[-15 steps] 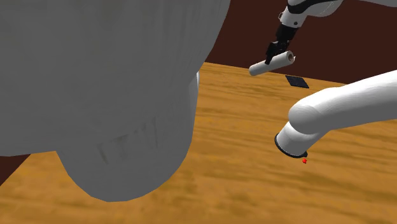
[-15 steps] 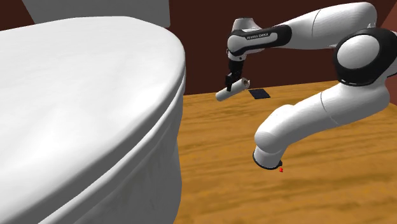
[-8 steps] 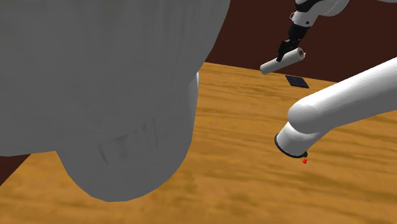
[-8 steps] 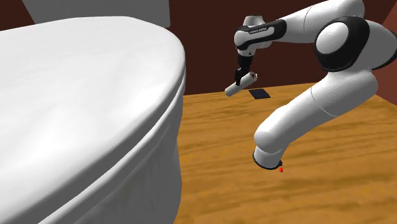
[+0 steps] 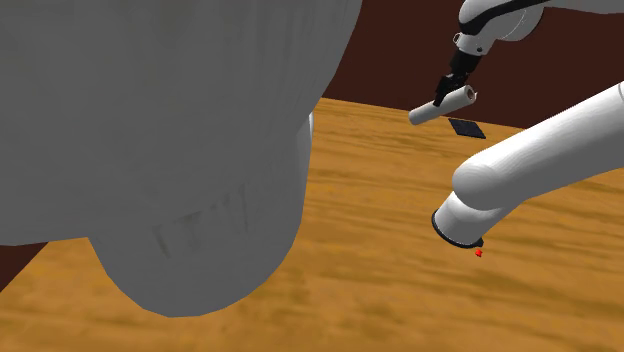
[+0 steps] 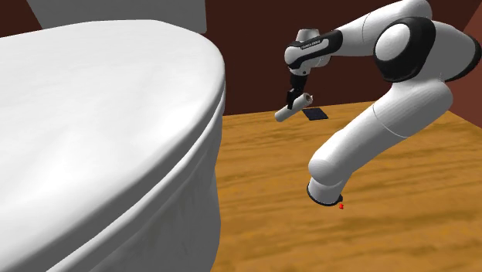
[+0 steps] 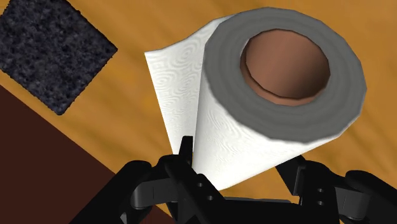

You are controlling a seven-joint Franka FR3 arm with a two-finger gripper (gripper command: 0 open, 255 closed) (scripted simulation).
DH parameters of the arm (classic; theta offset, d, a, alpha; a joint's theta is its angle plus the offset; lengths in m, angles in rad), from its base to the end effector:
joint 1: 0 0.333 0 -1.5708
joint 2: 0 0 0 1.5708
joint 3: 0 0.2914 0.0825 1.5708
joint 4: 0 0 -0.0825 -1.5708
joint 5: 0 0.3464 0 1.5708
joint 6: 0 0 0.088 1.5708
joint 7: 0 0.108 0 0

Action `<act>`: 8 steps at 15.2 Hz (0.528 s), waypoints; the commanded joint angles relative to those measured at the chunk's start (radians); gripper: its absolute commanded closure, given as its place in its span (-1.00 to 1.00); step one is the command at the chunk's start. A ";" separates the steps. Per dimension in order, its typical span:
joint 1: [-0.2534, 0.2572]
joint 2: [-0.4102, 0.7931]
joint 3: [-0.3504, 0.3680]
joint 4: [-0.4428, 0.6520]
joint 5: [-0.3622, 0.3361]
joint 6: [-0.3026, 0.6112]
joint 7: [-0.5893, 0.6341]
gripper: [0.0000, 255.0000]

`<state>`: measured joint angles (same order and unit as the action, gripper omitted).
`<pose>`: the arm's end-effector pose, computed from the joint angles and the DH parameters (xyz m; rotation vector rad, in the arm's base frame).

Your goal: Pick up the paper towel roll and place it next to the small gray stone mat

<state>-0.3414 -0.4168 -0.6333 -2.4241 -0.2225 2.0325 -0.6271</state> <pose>0.2137 -0.3465 0.4212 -3.0697 0.3027 -0.0096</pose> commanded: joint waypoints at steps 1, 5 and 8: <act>0.000 0.010 -0.008 -0.019 0.000 0.029 -0.004 1.00; 0.005 0.039 -0.026 -0.052 0.004 0.090 -0.013 1.00; 0.010 0.064 -0.040 -0.075 0.010 0.136 -0.022 1.00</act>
<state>-0.3335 -0.3602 -0.6711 -2.4870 -0.2146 2.1536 -0.6470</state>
